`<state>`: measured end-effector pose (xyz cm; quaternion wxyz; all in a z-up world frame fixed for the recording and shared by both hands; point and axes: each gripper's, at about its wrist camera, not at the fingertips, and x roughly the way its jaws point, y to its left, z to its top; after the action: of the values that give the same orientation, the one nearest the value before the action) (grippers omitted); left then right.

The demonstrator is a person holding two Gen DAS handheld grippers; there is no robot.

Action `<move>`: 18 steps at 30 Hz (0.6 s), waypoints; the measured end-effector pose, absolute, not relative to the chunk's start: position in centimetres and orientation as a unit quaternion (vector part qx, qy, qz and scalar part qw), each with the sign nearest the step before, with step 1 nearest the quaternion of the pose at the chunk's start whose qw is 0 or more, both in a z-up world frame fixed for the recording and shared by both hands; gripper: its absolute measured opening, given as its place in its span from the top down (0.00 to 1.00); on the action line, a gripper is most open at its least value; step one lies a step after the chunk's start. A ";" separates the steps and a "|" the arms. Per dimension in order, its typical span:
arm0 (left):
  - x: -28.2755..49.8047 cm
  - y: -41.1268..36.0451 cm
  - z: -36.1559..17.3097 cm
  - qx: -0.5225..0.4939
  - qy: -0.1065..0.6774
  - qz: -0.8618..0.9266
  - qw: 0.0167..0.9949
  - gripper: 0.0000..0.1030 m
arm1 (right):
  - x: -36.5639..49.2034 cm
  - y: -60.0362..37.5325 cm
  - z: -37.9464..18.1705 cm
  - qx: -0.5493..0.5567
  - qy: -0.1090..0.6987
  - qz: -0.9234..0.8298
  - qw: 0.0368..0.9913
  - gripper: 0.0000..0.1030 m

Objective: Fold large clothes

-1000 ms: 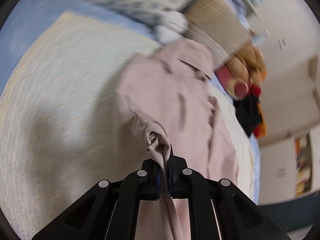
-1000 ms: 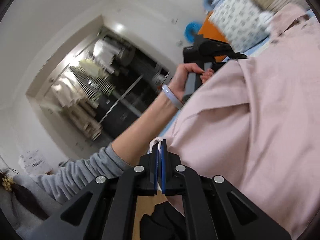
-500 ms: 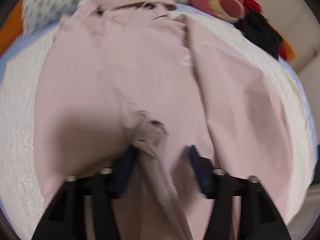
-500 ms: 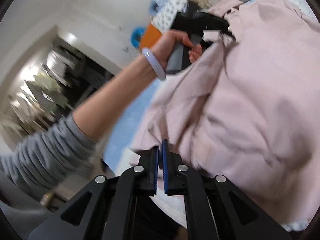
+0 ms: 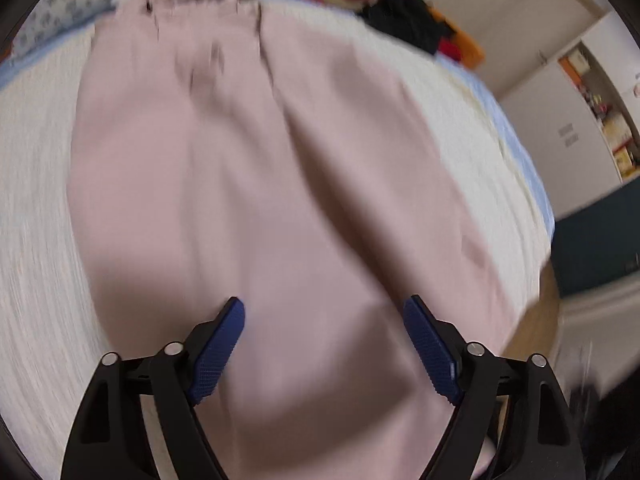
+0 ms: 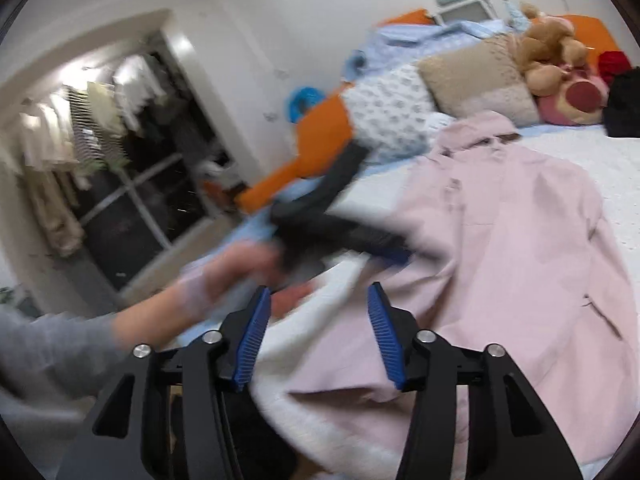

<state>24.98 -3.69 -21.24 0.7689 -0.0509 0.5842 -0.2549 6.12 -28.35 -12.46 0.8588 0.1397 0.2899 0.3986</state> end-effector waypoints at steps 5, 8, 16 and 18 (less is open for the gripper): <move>21.4 -1.3 -23.8 -0.014 0.606 -0.242 0.758 0.21 | 9.8 -24.8 -18.9 0.116 0.410 0.350 0.834 0.69; 20.0 0.0 -24.4 -0.005 0.618 -0.242 0.748 0.21 | 9.4 -23.0 -20.8 0.082 0.431 0.344 0.830 0.69; 18.0 0.2 -26.3 0.033 0.634 -0.226 0.739 0.20 | 6.7 -20.3 -21.0 -0.006 0.416 0.349 0.840 0.68; 18.1 -0.2 -25.1 0.039 0.636 -0.226 0.737 0.21 | 5.8 -21.8 -19.4 0.034 0.387 0.366 0.846 0.61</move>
<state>18.13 -0.20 -25.10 0.7369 0.0394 0.6359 -0.2261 5.80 -21.79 -19.41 0.8457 0.0340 0.3872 0.3656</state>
